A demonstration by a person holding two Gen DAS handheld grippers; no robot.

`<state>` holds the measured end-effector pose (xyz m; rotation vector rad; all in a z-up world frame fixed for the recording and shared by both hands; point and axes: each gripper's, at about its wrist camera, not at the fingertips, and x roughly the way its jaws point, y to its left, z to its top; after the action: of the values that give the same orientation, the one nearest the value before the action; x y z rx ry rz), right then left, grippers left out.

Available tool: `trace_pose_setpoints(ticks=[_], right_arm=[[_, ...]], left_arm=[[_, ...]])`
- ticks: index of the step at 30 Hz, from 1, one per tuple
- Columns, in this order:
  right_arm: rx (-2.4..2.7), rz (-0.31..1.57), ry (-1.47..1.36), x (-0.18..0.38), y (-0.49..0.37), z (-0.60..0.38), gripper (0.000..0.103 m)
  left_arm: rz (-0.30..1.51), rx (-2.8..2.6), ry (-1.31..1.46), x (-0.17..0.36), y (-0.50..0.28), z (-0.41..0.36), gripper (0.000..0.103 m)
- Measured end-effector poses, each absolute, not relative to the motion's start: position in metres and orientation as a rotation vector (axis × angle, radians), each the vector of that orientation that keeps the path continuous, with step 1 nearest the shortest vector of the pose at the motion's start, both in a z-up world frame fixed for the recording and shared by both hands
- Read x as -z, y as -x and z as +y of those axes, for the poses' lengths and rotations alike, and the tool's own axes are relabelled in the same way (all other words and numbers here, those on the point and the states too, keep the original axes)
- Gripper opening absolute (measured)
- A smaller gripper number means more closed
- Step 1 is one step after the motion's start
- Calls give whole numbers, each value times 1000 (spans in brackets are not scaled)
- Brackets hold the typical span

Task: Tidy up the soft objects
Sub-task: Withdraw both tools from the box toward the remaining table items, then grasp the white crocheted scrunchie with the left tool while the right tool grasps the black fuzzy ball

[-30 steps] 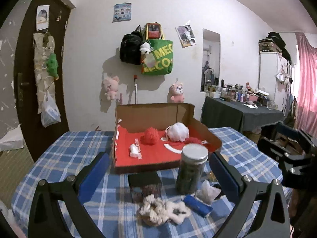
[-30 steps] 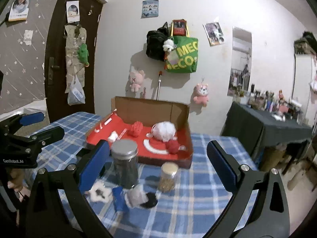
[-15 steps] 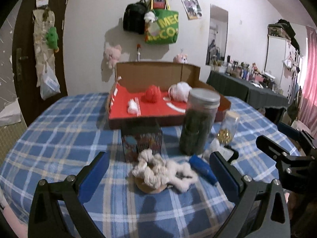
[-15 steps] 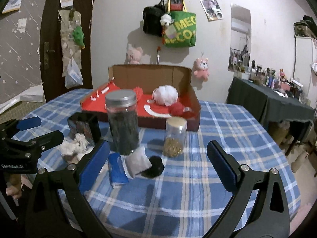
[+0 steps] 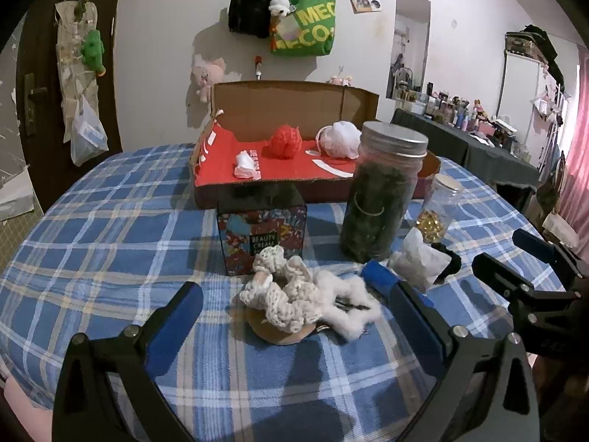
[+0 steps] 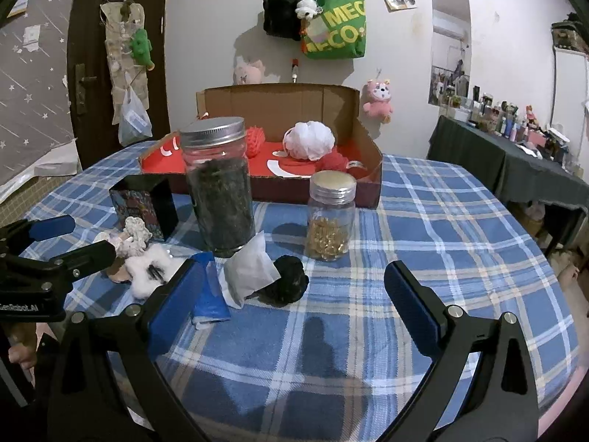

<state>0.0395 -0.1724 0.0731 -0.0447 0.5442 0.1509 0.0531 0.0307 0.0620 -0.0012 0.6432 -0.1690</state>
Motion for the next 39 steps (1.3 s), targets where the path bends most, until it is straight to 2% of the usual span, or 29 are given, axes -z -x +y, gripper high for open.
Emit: trace_pose_setpoints(ticks=[10,16,17,18,19,20,21,22,23,24,27,39], right_arm=[[-162,596,5,-61,-54,-182,100],[-201,658,-115,-54,-74,-198,99],[-212,670,-141,-51,-78,-201,90],[-227,688,-176,-48,-83,-205,77],[-236,700,-202,-46,-86,-208,70],[-244,716,-226,-43,-90,-210,57],[-258,739,-253,-40,-94,-212,45],[-278,766,-284,-35,-99,-215,41],[-306,792,-326,-30,-104,-217,31],[-339,807,-370,-26,-106,-220,28],[-385,801,-437,-24,-106,-225,24],[-385,727,-374,-49,-91,-220,24]], left_arm=[[694,134,22,-52,-70,41,103],[723,130,33,-45,-84,46,101],[729,130,33,-44,-86,47,98],[739,132,33,-43,-89,47,95],[747,135,33,-41,-90,46,93],[760,140,34,-39,-93,46,88],[774,149,36,-37,-96,46,79],[794,166,40,-34,-99,46,72],[813,196,50,-31,-102,45,53],[828,222,69,-29,-104,46,46],[820,213,78,-30,-104,48,33],[765,224,73,-50,-93,46,31]])
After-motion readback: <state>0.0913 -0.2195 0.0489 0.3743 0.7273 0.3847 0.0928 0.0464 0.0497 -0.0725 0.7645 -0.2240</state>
